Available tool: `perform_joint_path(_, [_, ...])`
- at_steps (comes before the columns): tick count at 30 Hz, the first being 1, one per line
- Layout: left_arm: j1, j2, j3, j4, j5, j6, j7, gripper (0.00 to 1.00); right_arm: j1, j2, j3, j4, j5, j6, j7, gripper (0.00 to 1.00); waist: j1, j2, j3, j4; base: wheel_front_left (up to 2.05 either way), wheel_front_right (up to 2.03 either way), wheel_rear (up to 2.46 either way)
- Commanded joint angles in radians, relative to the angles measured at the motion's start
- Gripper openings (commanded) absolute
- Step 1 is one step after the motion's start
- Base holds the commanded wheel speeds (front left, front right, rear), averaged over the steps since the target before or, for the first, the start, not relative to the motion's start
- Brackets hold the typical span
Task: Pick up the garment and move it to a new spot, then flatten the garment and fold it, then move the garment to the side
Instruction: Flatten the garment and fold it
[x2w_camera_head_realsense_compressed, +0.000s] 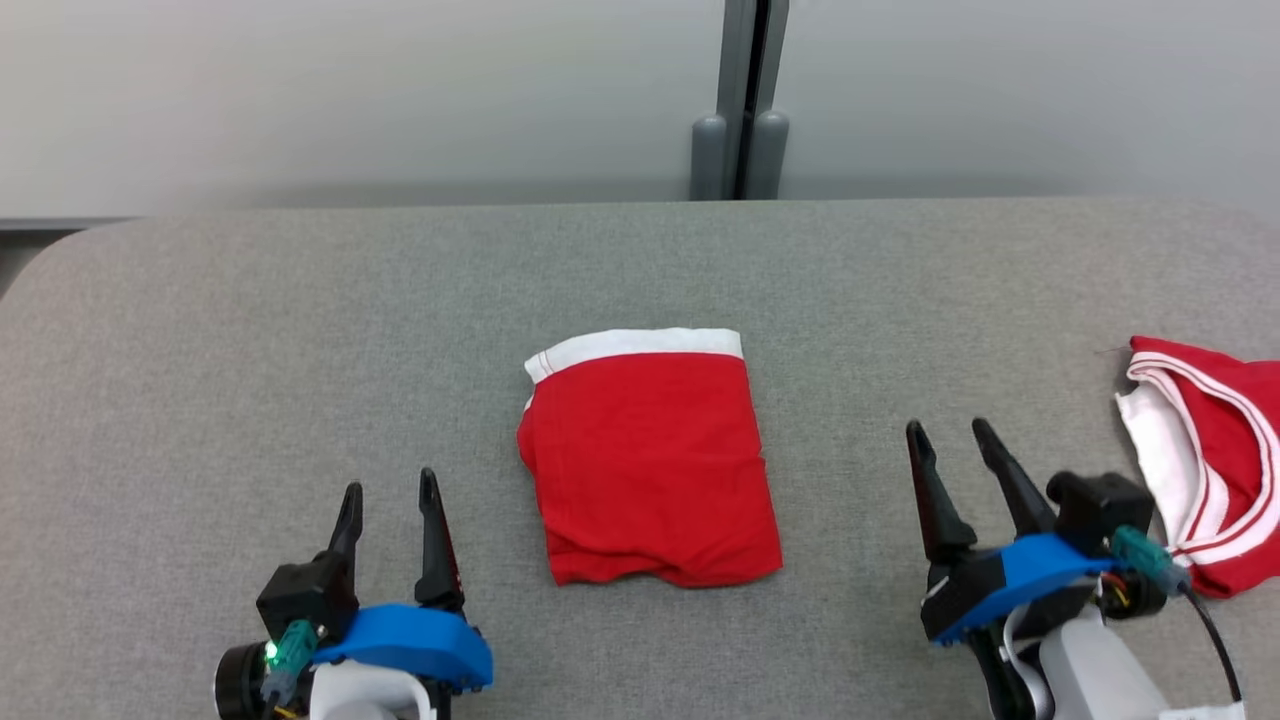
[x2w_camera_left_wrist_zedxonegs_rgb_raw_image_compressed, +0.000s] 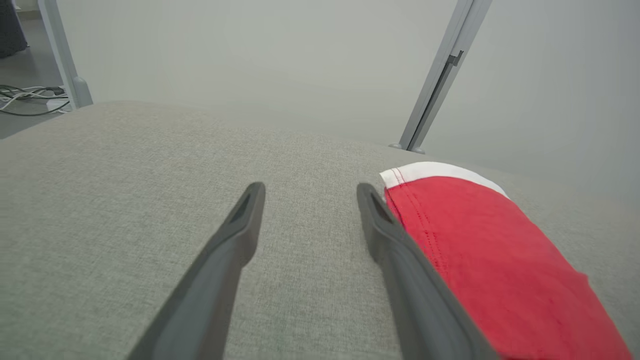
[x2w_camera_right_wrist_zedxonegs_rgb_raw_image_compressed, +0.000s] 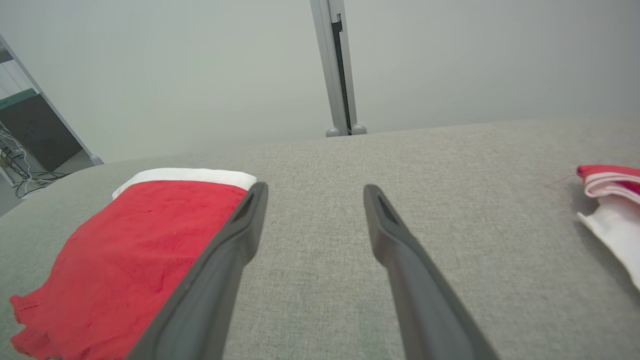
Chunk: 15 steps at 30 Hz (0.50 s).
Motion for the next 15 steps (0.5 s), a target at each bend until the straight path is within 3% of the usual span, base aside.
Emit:
perform_joint_path(1, [0.014,0.000,0.003,0.002,0.007,-0.001,-0.004,1.00,0.030,0.005,-0.010,0.000,-0.014,0.002,-0.003,1.00,0.0001,0.0000,-0.017,-0.013,0.00,0.00,0.00])
perform_joint_path(15, [0.136,0.000,0.037,0.020,0.046,-0.009,-0.004,1.00,0.145,0.014,0.018,0.050,-0.008,0.002,-0.004,1.00,0.0001,0.0000,-0.120,-0.035,0.00,0.00,0.00])
